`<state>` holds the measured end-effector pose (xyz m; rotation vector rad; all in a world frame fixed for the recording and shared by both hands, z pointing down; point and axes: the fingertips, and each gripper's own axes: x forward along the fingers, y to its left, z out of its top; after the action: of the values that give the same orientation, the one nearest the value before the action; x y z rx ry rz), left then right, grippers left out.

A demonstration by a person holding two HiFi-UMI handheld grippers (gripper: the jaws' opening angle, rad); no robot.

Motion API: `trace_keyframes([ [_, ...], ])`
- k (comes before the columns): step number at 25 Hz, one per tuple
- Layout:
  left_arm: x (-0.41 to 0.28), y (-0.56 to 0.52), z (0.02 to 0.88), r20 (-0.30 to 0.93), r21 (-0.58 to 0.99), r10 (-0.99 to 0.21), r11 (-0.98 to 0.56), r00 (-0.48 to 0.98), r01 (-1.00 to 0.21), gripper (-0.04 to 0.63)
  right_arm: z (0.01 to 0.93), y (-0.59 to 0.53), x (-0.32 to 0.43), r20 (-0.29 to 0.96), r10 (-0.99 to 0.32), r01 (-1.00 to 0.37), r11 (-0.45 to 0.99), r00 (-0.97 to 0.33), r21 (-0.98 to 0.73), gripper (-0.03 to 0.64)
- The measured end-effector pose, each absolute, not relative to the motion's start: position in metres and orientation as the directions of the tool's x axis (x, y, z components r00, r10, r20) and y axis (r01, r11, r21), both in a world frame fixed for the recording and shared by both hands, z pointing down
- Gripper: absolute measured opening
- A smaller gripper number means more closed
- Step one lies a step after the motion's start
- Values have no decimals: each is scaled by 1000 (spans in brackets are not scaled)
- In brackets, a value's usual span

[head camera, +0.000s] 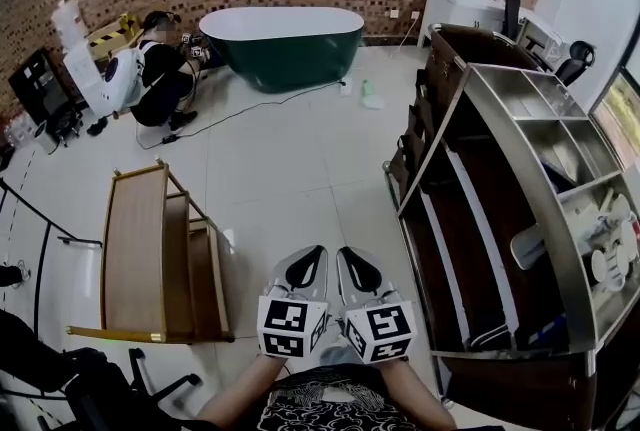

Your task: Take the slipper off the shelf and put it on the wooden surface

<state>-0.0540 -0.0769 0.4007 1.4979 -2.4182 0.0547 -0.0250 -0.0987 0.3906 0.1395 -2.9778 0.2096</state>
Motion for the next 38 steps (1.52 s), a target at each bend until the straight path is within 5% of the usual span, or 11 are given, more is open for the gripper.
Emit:
trace_keyframes([
  [19,-89,-184,399,277,95,-880,423,-385,-901,6,388,-193,-63,154,-112,-128,987,-982,-100,0],
  [38,-69,-284,409,216,131,-976,36,-7,-991,6,400,-282,-40,173,-498,-513,856,-850,-57,0],
])
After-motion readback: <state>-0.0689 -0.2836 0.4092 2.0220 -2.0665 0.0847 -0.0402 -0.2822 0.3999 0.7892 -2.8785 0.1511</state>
